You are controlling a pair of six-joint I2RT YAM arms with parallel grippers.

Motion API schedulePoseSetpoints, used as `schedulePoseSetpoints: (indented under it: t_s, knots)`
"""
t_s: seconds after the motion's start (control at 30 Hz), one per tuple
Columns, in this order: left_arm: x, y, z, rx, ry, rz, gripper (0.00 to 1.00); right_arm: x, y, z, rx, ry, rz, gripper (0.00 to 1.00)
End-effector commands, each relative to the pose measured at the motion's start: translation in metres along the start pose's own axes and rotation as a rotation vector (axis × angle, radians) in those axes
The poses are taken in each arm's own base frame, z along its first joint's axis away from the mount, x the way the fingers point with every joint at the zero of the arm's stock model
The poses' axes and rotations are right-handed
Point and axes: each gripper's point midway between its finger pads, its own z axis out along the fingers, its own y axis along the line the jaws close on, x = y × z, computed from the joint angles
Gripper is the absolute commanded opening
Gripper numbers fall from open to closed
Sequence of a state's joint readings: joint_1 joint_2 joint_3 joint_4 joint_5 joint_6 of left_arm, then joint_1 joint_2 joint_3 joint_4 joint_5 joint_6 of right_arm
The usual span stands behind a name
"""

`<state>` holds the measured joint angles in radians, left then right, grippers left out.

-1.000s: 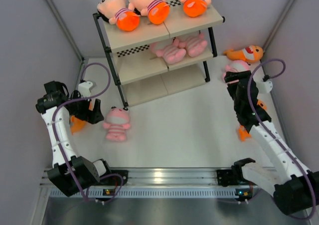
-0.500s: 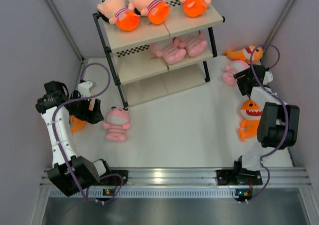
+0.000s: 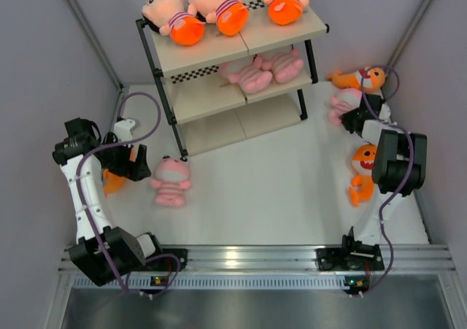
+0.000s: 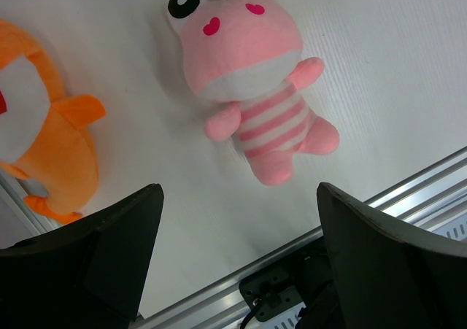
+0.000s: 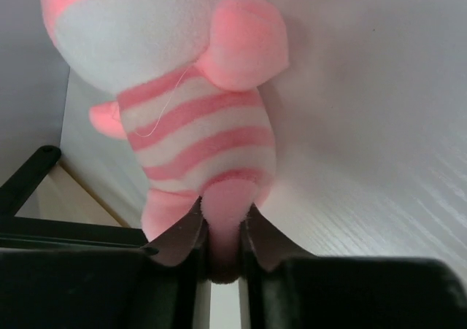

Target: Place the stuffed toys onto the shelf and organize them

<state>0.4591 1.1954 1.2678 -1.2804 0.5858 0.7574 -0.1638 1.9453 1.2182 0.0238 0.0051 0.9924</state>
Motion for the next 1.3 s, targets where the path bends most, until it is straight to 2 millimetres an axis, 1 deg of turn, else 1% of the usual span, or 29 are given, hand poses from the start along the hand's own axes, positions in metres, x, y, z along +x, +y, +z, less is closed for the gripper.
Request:
schedulePoseSetpoints:
  t_s: [0.0,0.03,0.07,0.13,0.17,0.2,0.23,0.27,0.33,0.37,0.43,0.47,0.5,0.53,0.57,0.6,0.67,0.7,0.73,0.77,0.8,0.83,0.87,0.97,1.1,1.13,1.2,1.23,1.27]
  knots:
    - [-0.01,-0.001,-0.006,-0.003,-0.028,0.01,0.92,-0.034,0.016,-0.011,-0.042,-0.091,-0.036,0.09]
    - [-0.01,-0.001,-0.006,0.001,-0.03,0.009,0.92,-0.035,0.016,-0.015,-0.047,-0.095,-0.067,0.05]
    - [-0.011,-0.001,-0.006,0.002,-0.031,0.009,0.92,-0.036,0.018,-0.025,-0.059,-0.1,-0.076,0.0]
    - [-0.012,-0.002,-0.006,0.003,-0.035,0.012,0.92,-0.037,0.02,-0.038,-0.075,-0.11,-0.102,0.0]
    - [-0.011,-0.002,-0.006,0.003,-0.035,0.012,0.92,-0.03,0.015,-0.044,-0.076,-0.097,-0.109,0.0]
    - [-0.011,-0.002,-0.007,0.0,-0.035,0.013,0.92,-0.036,0.025,-0.062,-0.112,-0.117,-0.119,0.0]
    - [-0.011,-0.001,-0.007,0.0,-0.033,0.014,0.92,-0.035,0.025,-0.07,-0.121,-0.119,-0.126,0.0]
    - [-0.011,-0.002,-0.007,-0.001,-0.034,0.015,0.92,-0.032,0.025,-0.086,-0.135,-0.123,-0.134,0.0]
    - [-0.011,-0.003,-0.007,0.002,-0.037,0.018,0.92,-0.022,0.026,-0.105,-0.164,-0.1,-0.162,0.0]
    - [-0.011,-0.003,-0.007,0.003,-0.039,0.016,0.92,-0.013,0.024,-0.122,-0.182,-0.094,-0.174,0.0]
    - [-0.012,-0.004,-0.007,0.009,-0.046,0.021,0.92,-0.005,0.023,-0.138,-0.202,-0.09,-0.196,0.0]
    - [-0.013,-0.004,-0.007,0.011,-0.046,0.019,0.92,0.003,0.021,-0.145,-0.214,-0.083,-0.215,0.0]
    - [-0.013,-0.004,-0.007,0.009,-0.047,0.022,0.92,0.006,0.019,-0.161,-0.211,-0.078,-0.242,0.0]
    - [-0.013,-0.005,-0.007,0.009,-0.048,0.022,0.92,0.012,0.02,-0.169,-0.224,-0.066,-0.27,0.0]
    - [-0.013,-0.005,-0.008,0.006,-0.05,0.026,0.92,0.011,0.027,-0.183,-0.255,-0.078,-0.293,0.0]
    - [-0.013,-0.005,-0.008,0.003,-0.052,0.028,0.92,0.018,0.023,-0.189,-0.246,-0.054,-0.334,0.0]
    - [-0.013,-0.004,-0.009,-0.002,-0.051,0.034,0.92,0.031,0.029,-0.203,-0.281,-0.01,-0.382,0.0]
    - [-0.013,-0.004,-0.009,-0.002,-0.051,0.033,0.92,0.033,0.033,-0.214,-0.302,-0.008,-0.413,0.0]
    - [-0.013,-0.005,-0.009,-0.003,-0.051,0.035,0.92,0.045,0.033,-0.222,-0.319,0.034,-0.439,0.0]
    - [-0.013,-0.005,-0.009,-0.001,-0.052,0.034,0.92,0.048,0.037,-0.234,-0.348,0.034,-0.453,0.0]
    - [-0.013,-0.006,-0.009,0.002,-0.054,0.033,0.92,0.053,0.038,-0.241,-0.365,0.043,-0.474,0.0]
    - [-0.013,-0.006,-0.009,0.002,-0.056,0.035,0.92,0.064,0.037,-0.248,-0.374,0.076,-0.495,0.0]
    - [-0.014,-0.007,-0.009,0.005,-0.059,0.035,0.92,0.071,0.041,-0.261,-0.404,0.082,-0.513,0.0]
    - [-0.013,-0.006,-0.009,0.007,-0.057,0.035,0.92,0.086,0.045,-0.284,-0.449,0.1,-0.566,0.0]
    - [-0.015,-0.007,-0.009,0.008,-0.063,0.041,0.92,0.111,0.063,-0.315,-0.549,0.159,-0.633,0.0]
    - [-0.014,-0.007,-0.01,0.008,-0.063,0.041,0.92,0.123,0.077,-0.332,-0.614,0.196,-0.663,0.0]
    - [-0.014,-0.007,-0.009,0.009,-0.064,0.041,0.92,0.139,0.087,-0.344,-0.653,0.262,-0.718,0.0]
    - [-0.014,-0.008,-0.01,0.006,-0.063,0.044,0.92,0.149,0.104,-0.366,-0.729,0.293,-0.747,0.0]
    - [-0.014,-0.008,-0.01,0.006,-0.063,0.042,0.92,0.158,0.111,-0.368,-0.744,0.328,-0.762,0.0]
